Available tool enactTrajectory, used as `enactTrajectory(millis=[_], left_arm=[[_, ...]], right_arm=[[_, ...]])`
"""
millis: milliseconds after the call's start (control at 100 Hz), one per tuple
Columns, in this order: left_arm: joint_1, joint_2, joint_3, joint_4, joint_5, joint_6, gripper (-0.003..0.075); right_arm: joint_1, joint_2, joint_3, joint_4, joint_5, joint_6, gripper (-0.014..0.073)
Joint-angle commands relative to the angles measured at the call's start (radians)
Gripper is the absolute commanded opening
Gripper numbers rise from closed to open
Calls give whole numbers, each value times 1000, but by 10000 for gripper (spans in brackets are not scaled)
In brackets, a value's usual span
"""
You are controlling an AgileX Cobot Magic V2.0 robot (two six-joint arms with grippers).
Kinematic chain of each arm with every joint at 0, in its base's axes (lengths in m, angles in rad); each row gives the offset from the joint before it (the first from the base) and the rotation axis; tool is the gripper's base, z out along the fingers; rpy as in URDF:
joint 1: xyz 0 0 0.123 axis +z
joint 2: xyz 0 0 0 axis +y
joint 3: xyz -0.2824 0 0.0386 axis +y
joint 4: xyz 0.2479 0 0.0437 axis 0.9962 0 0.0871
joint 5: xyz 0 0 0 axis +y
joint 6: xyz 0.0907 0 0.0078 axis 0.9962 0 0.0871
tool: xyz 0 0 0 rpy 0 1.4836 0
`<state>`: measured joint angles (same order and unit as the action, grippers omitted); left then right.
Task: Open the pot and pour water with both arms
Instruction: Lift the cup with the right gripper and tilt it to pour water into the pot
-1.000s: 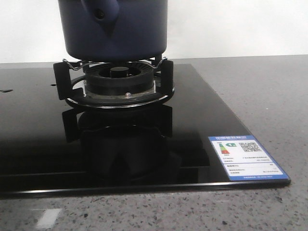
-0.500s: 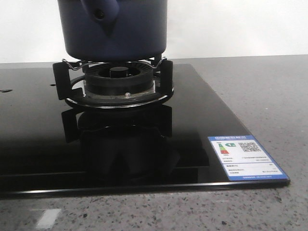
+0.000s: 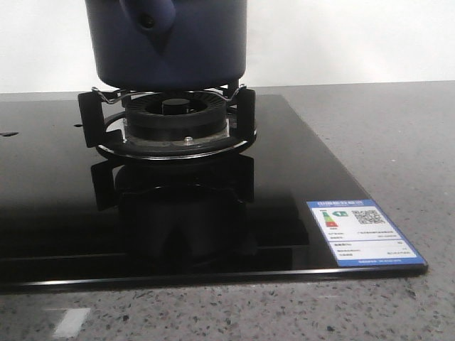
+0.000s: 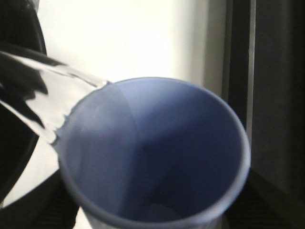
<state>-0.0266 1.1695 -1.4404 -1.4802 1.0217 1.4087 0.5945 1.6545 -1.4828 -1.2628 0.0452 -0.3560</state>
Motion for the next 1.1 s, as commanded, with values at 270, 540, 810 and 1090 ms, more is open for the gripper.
enactTrajectory(millis=[270, 540, 810, 1090], left_arm=[[-9, -25, -35, -95, -31, -12, 243], [-9, -25, -35, -95, -31, -12, 243], [-9, -25, -35, -93, -31, -12, 243], [-9, -25, -35, -93, -21, -12, 243]], right_arm=[[-6, -48, -45, -381, 2, -8, 298], [-6, -48, -72, -494, 21, -8, 298], [-6, -48, -151, -487, 22, 33, 298], [-6, -44, -142, -175, 32, 283, 298]])
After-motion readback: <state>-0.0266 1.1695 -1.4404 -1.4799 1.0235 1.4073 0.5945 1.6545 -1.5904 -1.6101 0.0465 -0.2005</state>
